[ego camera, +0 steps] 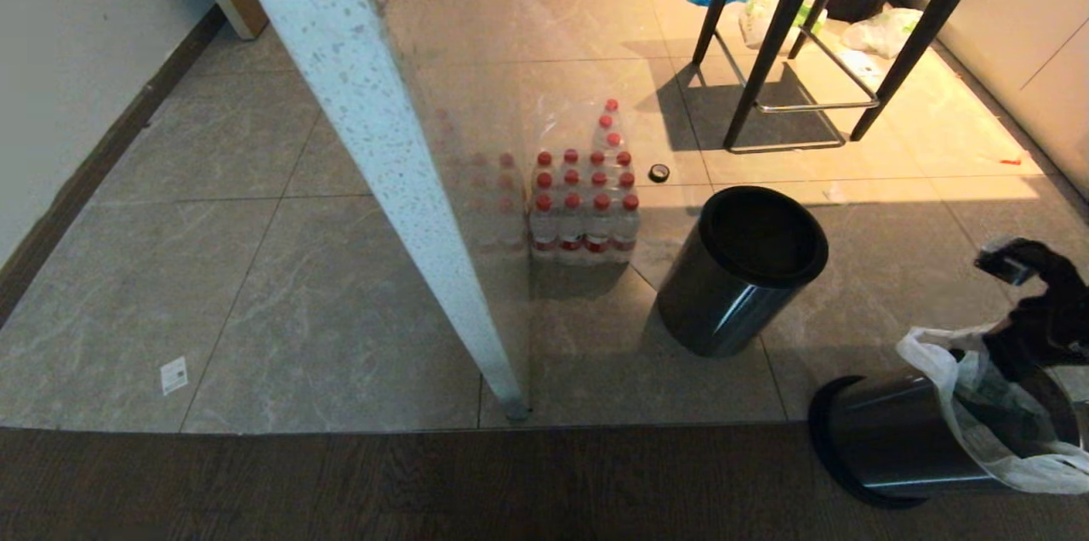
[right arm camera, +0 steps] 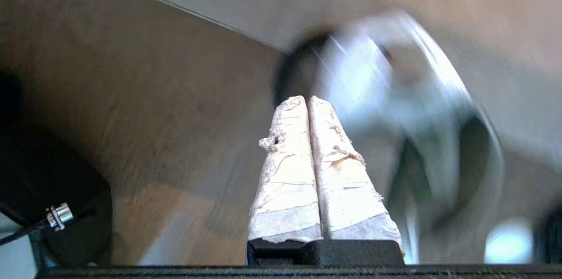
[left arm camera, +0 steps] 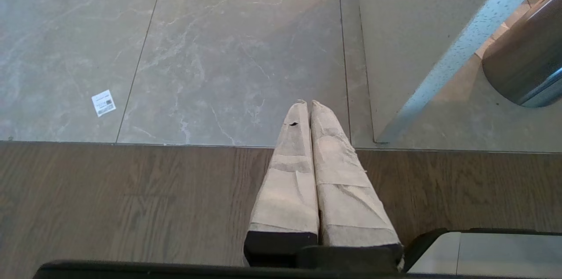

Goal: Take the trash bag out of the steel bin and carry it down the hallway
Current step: Pick up the trash bag

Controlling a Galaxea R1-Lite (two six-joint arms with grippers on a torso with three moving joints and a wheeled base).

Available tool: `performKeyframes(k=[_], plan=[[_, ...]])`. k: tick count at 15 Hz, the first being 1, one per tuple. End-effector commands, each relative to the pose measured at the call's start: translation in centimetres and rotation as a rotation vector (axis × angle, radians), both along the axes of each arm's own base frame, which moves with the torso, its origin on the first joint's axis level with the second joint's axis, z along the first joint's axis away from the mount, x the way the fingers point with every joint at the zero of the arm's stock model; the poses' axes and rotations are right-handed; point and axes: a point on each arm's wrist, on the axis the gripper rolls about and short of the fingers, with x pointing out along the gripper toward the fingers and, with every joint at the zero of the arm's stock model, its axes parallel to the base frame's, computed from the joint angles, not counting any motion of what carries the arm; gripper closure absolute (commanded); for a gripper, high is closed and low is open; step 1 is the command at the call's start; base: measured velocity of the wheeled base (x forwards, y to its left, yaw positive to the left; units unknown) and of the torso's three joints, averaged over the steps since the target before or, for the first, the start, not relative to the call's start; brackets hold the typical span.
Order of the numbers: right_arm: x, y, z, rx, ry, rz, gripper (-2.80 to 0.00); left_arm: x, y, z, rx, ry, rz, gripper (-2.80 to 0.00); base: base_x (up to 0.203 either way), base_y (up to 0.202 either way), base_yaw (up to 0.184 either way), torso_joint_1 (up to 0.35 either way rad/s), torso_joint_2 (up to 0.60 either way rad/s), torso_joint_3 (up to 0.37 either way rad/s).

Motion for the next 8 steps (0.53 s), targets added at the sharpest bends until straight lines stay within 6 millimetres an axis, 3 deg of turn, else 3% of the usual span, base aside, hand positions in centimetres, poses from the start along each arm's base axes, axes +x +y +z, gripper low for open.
performKeyframes(k=[1, 4, 5, 8], plan=[[-4.5, -1.7, 1.9, 0.001, -0.048, -0.132, 0.00, 0.0, 0.0, 0.0, -0.001, 0.000, 0.000, 0.00, 0.000, 0.000, 0.000, 0.000, 0.00, 0.000], [-9.2, -2.0, 2.1, 0.032, -0.049, -0.255, 0.00, 0.0, 0.0, 0.0, -0.001, 0.000, 0.000, 0.00, 0.000, 0.000, 0.000, 0.000, 0.00, 0.000], [-10.4, -1.9, 2.2, 0.053, -0.040, -0.295, -2.80, 0.0, 0.0, 0.0, -0.001, 0.000, 0.000, 0.00, 0.000, 0.000, 0.000, 0.000, 0.00, 0.000], [-12.8, -1.4, 1.6, 0.114, 0.032, -0.386, -2.80, 0.0, 0.0, 0.0, -0.001, 0.000, 0.000, 0.00, 0.000, 0.000, 0.000, 0.000, 0.00, 0.000]])
